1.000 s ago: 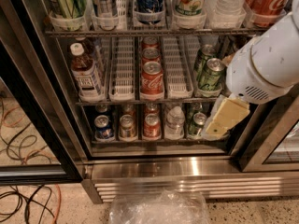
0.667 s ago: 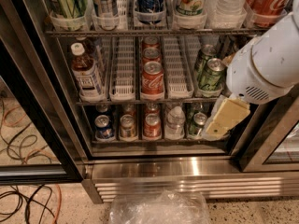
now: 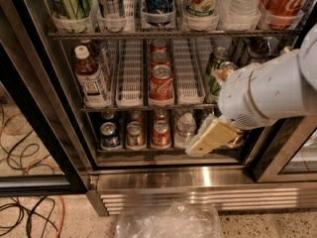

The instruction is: Pick blue plastic bottle from middle shelf of fridge

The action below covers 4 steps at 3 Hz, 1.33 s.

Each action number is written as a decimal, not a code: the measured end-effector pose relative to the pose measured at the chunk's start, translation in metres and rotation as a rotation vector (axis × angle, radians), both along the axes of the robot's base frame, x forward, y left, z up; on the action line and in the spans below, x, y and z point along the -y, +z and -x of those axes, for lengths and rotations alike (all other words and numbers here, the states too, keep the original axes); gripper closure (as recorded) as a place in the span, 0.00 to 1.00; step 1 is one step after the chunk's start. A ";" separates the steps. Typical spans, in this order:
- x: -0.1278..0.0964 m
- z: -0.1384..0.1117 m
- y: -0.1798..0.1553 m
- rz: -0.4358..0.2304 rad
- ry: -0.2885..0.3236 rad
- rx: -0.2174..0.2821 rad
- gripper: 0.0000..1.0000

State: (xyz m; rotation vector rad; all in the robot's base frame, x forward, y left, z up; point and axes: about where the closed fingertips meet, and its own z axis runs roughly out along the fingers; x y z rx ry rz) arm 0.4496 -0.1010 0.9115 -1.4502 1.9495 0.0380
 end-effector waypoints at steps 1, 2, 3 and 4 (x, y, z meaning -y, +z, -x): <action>-0.049 -0.004 -0.005 -0.120 0.062 0.094 0.00; -0.103 -0.015 0.015 -0.259 0.084 0.193 0.00; -0.118 -0.017 0.029 -0.321 0.067 0.211 0.00; -0.118 -0.017 0.029 -0.321 0.067 0.211 0.00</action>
Offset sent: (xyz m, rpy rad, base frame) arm 0.0288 0.1667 0.0437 0.4936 -0.3022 0.0808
